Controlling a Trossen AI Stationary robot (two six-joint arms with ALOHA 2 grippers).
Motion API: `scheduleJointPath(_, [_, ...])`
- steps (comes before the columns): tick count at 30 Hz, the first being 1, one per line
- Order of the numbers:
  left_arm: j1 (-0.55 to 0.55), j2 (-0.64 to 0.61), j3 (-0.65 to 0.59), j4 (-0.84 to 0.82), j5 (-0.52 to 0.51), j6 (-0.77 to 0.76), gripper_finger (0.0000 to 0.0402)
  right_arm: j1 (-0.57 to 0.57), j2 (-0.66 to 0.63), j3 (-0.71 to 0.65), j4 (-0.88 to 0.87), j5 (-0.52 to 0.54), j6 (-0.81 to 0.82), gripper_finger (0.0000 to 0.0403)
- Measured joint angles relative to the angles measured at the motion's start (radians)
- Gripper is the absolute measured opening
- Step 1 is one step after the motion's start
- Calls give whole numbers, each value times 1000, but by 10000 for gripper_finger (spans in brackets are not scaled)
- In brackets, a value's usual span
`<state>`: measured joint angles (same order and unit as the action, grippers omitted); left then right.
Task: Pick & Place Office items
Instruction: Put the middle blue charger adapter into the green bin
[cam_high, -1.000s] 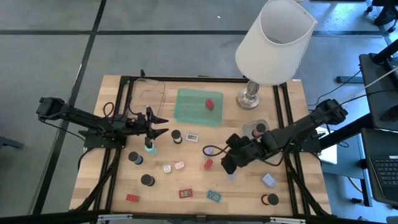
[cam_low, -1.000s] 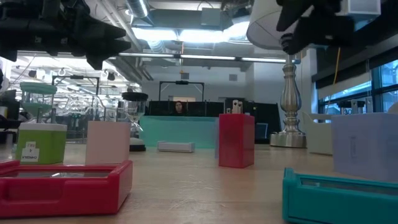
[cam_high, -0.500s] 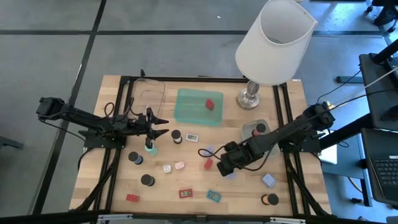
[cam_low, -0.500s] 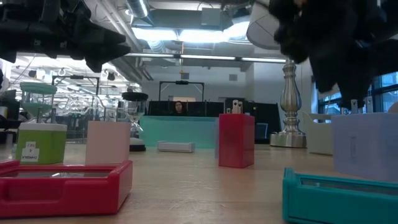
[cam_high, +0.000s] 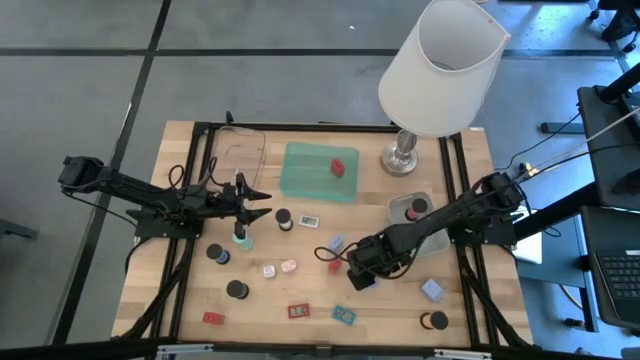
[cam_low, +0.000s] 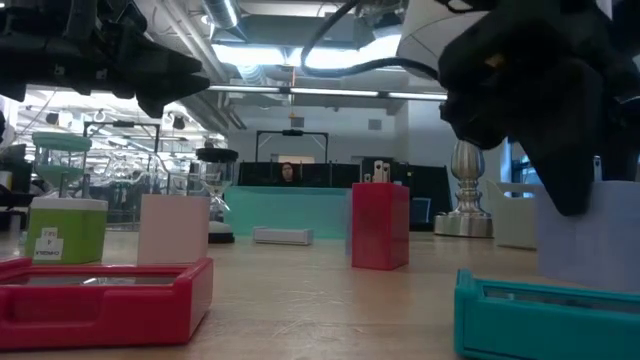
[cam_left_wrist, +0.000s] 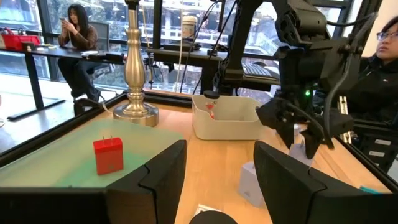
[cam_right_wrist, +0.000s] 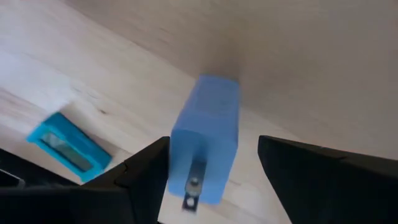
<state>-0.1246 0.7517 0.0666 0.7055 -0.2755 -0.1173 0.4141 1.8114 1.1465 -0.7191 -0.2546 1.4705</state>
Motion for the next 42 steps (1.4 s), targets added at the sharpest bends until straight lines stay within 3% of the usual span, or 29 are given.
scheduleJointPath(5, [0,0,0,-3,0,0,185,-1,15,0,-3,-17,-145,216])
scheduleJointPath(13, [0,0,0,-9,0,0,186,-11,15,0,-3,-56,-306,120])
scheduleJointPath(23, [0,0,0,-9,-3,0,182,-107,-32,8,-28,-108,-487,121])
scheduleJointPath(28, [0,0,0,-8,-30,1,180,-200,-98,100,-124,-7,-614,121])
scheduleJointPath(35, [0,0,0,-8,-104,1,180,-352,-114,273,-159,229,-934,121])
scheduleJointPath(42, [0,0,0,-8,-134,1,180,-556,-54,331,-148,293,-1041,137])
